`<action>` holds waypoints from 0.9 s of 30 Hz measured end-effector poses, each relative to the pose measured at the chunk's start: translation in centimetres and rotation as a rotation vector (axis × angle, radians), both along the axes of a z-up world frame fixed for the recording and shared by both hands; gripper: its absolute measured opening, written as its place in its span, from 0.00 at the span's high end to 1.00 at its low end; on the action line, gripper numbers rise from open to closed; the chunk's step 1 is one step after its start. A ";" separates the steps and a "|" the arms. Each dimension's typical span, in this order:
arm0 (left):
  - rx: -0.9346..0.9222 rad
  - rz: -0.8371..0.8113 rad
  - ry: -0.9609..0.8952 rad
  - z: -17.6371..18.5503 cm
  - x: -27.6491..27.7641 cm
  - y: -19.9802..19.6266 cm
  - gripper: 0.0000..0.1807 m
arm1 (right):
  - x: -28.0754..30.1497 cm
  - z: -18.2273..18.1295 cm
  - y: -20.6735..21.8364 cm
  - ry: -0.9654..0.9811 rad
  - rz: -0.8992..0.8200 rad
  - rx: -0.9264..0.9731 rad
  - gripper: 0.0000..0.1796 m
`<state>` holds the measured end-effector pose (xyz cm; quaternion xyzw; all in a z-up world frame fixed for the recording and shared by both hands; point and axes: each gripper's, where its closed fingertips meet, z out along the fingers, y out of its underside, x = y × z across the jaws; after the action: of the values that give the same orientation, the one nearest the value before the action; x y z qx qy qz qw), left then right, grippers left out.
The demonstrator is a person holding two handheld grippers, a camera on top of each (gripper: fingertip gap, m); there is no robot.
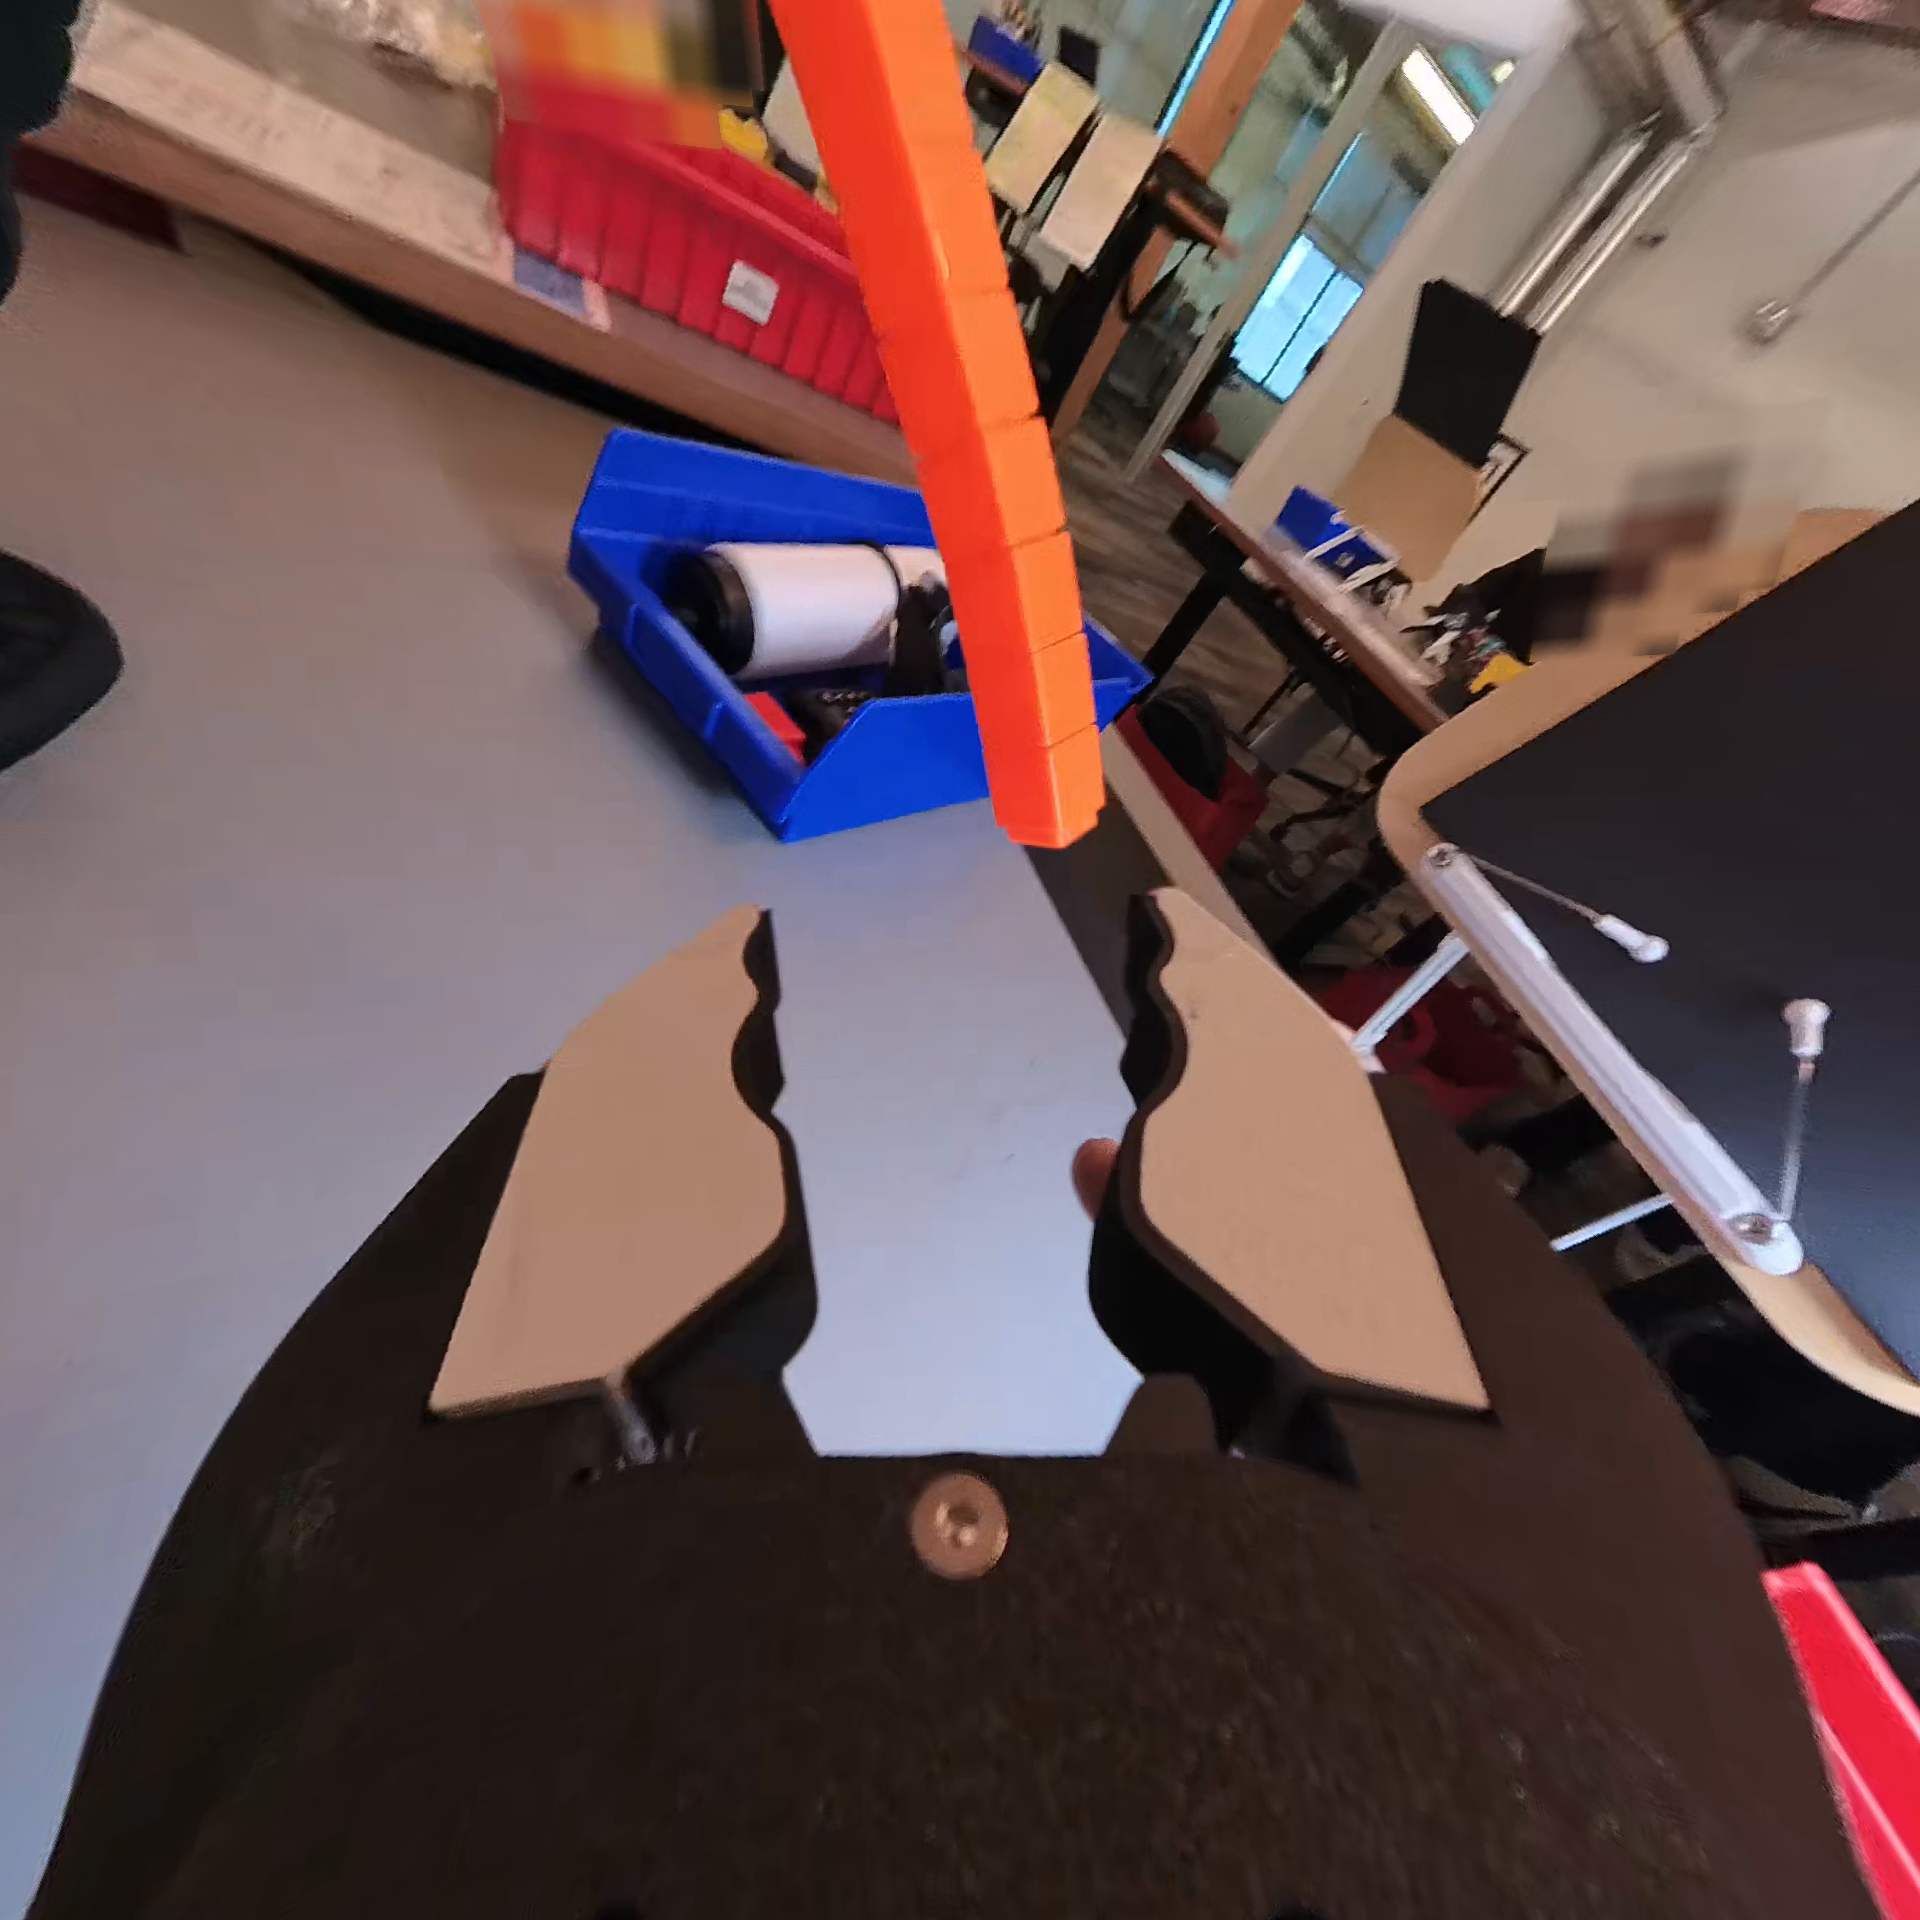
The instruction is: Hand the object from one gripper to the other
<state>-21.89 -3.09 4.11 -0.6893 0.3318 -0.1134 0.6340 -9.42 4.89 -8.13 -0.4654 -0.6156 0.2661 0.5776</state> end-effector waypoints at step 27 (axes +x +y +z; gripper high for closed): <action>-0.176 -0.259 0.300 -6.7 5.2 -0.8 0.99 | 2.4 -8.2 -2.2 -0.563 0.120 -0.030 0.87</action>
<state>-16.71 -3.89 -2.58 -0.7029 0.4970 -0.1187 0.4948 -7.01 2.66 -16.38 -0.4924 -0.7741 0.1691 0.3602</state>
